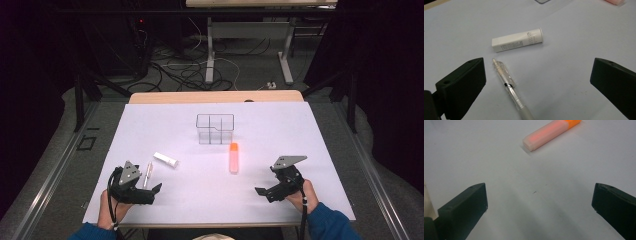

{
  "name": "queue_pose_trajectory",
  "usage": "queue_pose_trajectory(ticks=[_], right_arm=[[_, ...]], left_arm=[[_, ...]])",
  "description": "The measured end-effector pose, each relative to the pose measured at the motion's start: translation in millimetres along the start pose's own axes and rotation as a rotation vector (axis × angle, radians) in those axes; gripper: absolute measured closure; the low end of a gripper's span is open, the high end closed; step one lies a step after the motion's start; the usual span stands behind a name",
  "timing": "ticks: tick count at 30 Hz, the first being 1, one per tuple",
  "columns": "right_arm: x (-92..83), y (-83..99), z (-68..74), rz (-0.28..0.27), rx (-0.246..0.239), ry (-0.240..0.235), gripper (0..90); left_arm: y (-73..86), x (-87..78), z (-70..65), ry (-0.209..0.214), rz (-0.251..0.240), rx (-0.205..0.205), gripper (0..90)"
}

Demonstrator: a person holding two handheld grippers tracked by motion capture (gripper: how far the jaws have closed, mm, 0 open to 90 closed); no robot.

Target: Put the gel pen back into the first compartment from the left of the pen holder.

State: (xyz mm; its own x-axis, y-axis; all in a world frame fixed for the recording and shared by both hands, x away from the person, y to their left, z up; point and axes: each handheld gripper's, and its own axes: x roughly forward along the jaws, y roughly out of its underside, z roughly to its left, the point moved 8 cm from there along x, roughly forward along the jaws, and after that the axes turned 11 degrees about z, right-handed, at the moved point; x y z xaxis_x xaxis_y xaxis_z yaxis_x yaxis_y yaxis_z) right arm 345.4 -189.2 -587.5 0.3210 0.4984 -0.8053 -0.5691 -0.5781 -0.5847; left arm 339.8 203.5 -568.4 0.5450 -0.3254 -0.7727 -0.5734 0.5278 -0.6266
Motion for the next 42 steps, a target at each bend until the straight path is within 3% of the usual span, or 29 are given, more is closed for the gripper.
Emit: queue_pose_trajectory(ticks=[6, 9, 10, 15, 17, 25, 28, 29, 32, 42], right_arm=[[-4.8, 1.6, 2.6, -0.012, -0.016, 0.021, 0.0], [-5.6, 3.0, 5.4, -0.010, -0.025, 0.018, 0.0], [-5.5, 2.8, 8.2, -0.023, -0.028, 0.016, 0.0], [-7.1, 0.9, 11.1, -0.018, -0.046, 0.030, 0.0], [-15.8, -3.4, 16.3, -0.031, -0.059, 0.034, 0.0], [-21.0, -0.9, 20.8, -0.044, -0.054, 0.021, 0.0], [-19.6, 1.3, 18.6, -0.037, -0.049, 0.021, 0.0], [-17.9, 0.4, 17.8, -0.057, -0.049, 0.030, 0.0], [-18.8, 1.3, 16.7, -0.057, -0.047, 0.031, 0.0], [-14.6, 2.1, 14.7, -0.046, -0.041, 0.029, 0.0]], left_arm=[[-4.2, 3.0, 7.2, -0.017, 0.004, -0.024, 0.2], [-5.0, 4.3, 10.6, -0.027, 0.017, -0.017, 0.9], [-6.7, 5.6, 12.8, -0.034, 0.014, -0.035, 1.1], [-8.2, 5.6, 16.3, -0.033, 0.024, -0.032, 0.8], [-8.5, 5.6, 17.8, -0.043, 0.028, -0.035, 0.9], [-10.9, 8.0, 30.7, -0.063, 0.037, -0.075, 4.9], [-10.4, 9.1, 37.6, -0.073, 0.035, -0.101, 16.9], [-9.9, 9.4, 39.5, -0.074, 0.035, -0.115, 20.0], [-8.4, 10.8, 45.0, -0.079, 0.040, -0.151, 39.1], [-4.7, 28.3, 55.7, -0.048, 0.081, -0.214, 81.3]])
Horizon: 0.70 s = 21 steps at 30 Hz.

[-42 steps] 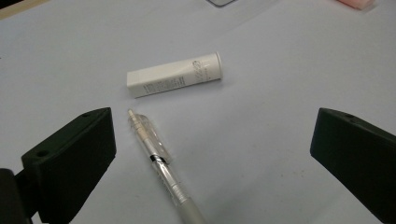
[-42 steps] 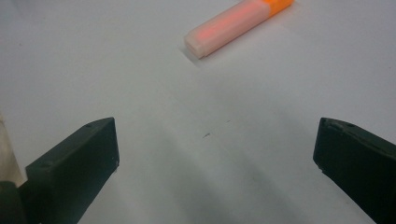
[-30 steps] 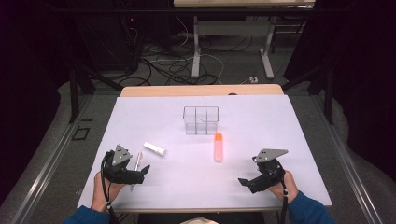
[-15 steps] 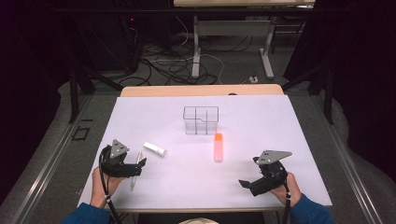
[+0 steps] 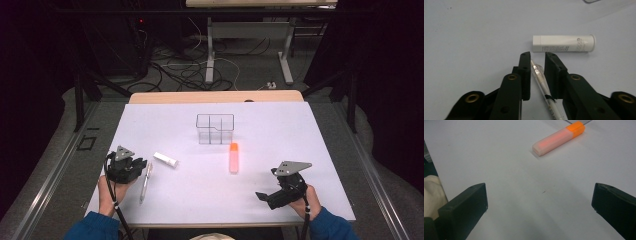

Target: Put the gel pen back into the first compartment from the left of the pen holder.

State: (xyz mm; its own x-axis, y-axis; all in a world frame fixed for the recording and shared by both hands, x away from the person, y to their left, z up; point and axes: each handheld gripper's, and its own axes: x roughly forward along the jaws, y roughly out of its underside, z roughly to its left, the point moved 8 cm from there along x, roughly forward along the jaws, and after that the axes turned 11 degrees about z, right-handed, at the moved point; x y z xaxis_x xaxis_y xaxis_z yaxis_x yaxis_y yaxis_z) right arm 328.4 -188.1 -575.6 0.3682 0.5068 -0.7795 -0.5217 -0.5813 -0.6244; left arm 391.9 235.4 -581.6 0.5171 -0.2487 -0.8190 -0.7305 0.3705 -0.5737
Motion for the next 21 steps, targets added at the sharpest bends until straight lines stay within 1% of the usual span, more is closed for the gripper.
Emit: queue_pose_trajectory(ticks=[1, 2, 4, 5, 6, 7, 8, 9, 10, 11, 12, 13, 15, 17, 19, 20, 21], right_arm=[[0.0, 0.0, 0.0, 0.000, 0.000, 0.000, 0.0], [0.5, 0.3, -0.2, 0.003, -0.001, -0.003, 0.0], [0.4, 1.3, -0.2, 0.015, 0.007, -0.006, 0.0], [0.6, 0.9, -1.0, 0.012, -0.005, -0.005, 0.0], [0.7, 0.9, -0.6, 0.008, 0.005, -0.004, 0.0], [1.0, 0.6, -0.6, 0.004, 0.002, -0.007, 0.0], [1.6, 0.3, -0.8, 0.001, -0.008, -0.011, 0.0], [1.1, 1.4, -0.6, 0.017, -0.005, -0.013, 0.0], [1.2, 1.5, -0.2, 0.019, -0.005, -0.017, 0.0], [1.2, 1.5, -0.2, 0.019, -0.005, -0.017, 0.0], [1.1, 1.7, 0.1, 0.020, -0.001, -0.018, 0.0], [1.4, 0.9, -0.9, 0.010, -0.011, -0.014, 0.0], [1.5, 1.1, -0.7, 0.009, -0.005, -0.015, 0.0], [1.5, 1.2, -0.3, 0.010, 0.000, -0.015, 0.0], [1.1, 1.7, 0.3, 0.019, -0.001, -0.021, 0.0], [1.0, 1.7, 0.3, 0.020, -0.002, -0.020, 0.0], [1.5, 1.3, 0.1, 0.011, 0.000, -0.018, 0.0]], left_arm=[[-0.3, 1.9, 1.2, -0.003, 0.002, -0.001, 81.3], [0.3, 3.9, 2.7, -0.004, 0.011, -0.002, 83.6], [0.7, 7.8, 5.7, 0.005, 0.021, -0.016, 87.2], [0.4, 9.5, 6.3, 0.010, 0.018, -0.021, 88.3], [0.1, 11.6, 7.5, 0.007, 0.022, -0.029, 89.5], [0.1, 13.1, 8.2, 0.009, 0.030, -0.025, 89.9], [-0.4, 16.0, 8.3, 0.012, 0.035, -0.029, 89.9], [-0.5, 18.6, 8.8, 0.014, 0.047, -0.026, 89.9], [-1.3, 21.4, 9.1, 0.011, 0.051, -0.026, 89.9], [-1.2, 23.1, 9.9, 0.009, 0.065, -0.020, 89.9], [-1.8, 25.4, 9.9, 0.011, 0.067, -0.022, 89.9], [-1.6, 28.1, 11.3, 0.002, 0.085, -0.025, 90.0], [-2.5, 29.9, 12.3, 0.004, 0.081, -0.020, 89.9], [-2.8, 32.2, 13.9, -0.003, 0.090, -0.019, 90.0], [-1.8, 35.0, 13.8, 0.002, 0.107, -0.022, 89.9], [-1.7, 36.5, 13.8, 0.008, 0.105, -0.022, 89.9], [-1.8, 37.0, 13.8, 0.009, 0.108, -0.021, 90.0]])
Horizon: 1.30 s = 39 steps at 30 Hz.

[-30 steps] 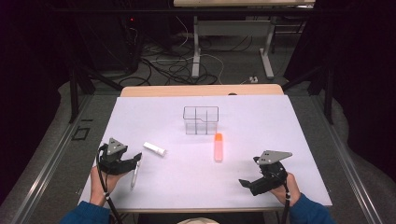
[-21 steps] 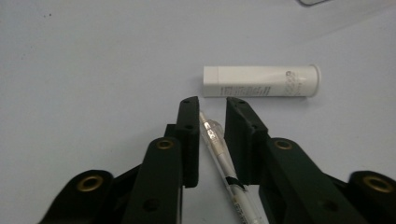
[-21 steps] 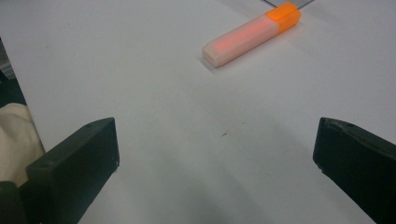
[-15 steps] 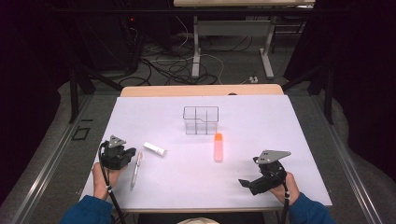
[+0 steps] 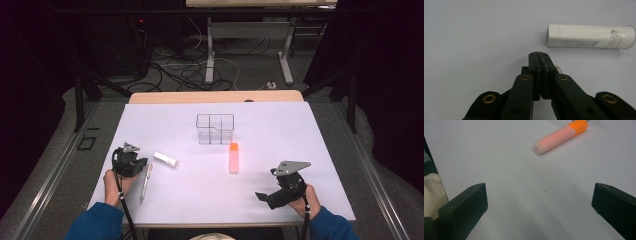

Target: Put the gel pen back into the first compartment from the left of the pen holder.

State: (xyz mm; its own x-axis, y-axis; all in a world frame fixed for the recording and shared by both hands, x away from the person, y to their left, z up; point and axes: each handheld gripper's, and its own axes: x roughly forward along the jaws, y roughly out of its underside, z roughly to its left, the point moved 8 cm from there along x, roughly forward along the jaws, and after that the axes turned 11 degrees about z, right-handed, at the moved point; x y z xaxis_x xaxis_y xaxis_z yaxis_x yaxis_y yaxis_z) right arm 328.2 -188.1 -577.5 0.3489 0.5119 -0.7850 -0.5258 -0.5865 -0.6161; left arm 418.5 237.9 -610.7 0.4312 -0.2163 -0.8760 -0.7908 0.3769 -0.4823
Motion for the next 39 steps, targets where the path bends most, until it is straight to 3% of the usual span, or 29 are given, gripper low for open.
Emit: queue_pose_trajectory(ticks=[13, 39], right_arm=[[0.0, -0.1, -0.5, -0.001, -0.002, 0.001, 0.0], [0.1, -0.5, -0.9, -0.009, 0.002, 0.003, 0.0]], left_arm=[[-3.4, 5.5, -3.4, 0.014, 0.000, 0.020, 90.0], [-3.4, 6.6, -23.9, 0.068, 0.029, 0.129, 89.9]])
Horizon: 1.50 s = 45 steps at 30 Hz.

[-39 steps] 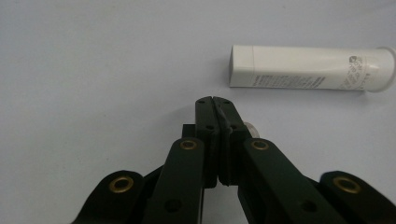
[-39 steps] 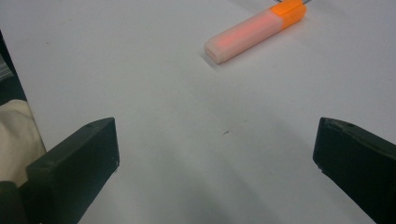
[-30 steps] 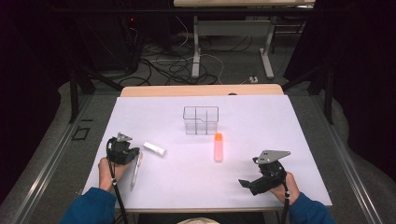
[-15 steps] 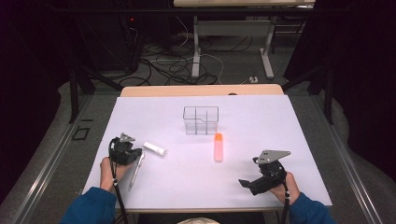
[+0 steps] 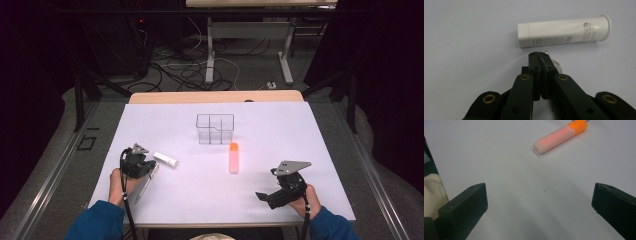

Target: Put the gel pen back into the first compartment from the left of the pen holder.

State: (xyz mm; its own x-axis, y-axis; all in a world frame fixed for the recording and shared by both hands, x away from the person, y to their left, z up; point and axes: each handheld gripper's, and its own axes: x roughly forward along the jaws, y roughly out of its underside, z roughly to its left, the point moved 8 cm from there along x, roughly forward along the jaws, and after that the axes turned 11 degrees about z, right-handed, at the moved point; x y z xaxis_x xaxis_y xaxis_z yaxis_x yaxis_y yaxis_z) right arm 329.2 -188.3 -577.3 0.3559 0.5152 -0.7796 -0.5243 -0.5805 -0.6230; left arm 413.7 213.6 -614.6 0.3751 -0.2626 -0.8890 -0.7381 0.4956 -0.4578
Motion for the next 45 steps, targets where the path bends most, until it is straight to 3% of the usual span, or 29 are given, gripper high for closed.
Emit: queue_pose_trajectory(ticks=[21, 30, 34, 45], right_arm=[[-0.1, -0.1, -0.1, 0.000, 0.000, 0.002, 0.0], [-0.1, -0.1, -0.2, -0.001, -0.001, 0.003, 0.0], [0.0, 0.0, -0.3, 0.001, 0.000, 0.002, 0.0], [0.4, -0.1, -0.7, 0.001, -0.004, 0.000, 0.0]], left_arm=[[-0.9, 0.4, -12.0, 0.031, 0.007, 0.049, 89.8], [-1.6, 0.4, -17.5, 0.048, 0.009, 0.103, 89.8], [-1.1, 0.3, -20.4, 0.058, 0.014, 0.101, 89.8], [-0.5, -0.7, -25.8, 0.082, 0.024, 0.149, 89.4]])
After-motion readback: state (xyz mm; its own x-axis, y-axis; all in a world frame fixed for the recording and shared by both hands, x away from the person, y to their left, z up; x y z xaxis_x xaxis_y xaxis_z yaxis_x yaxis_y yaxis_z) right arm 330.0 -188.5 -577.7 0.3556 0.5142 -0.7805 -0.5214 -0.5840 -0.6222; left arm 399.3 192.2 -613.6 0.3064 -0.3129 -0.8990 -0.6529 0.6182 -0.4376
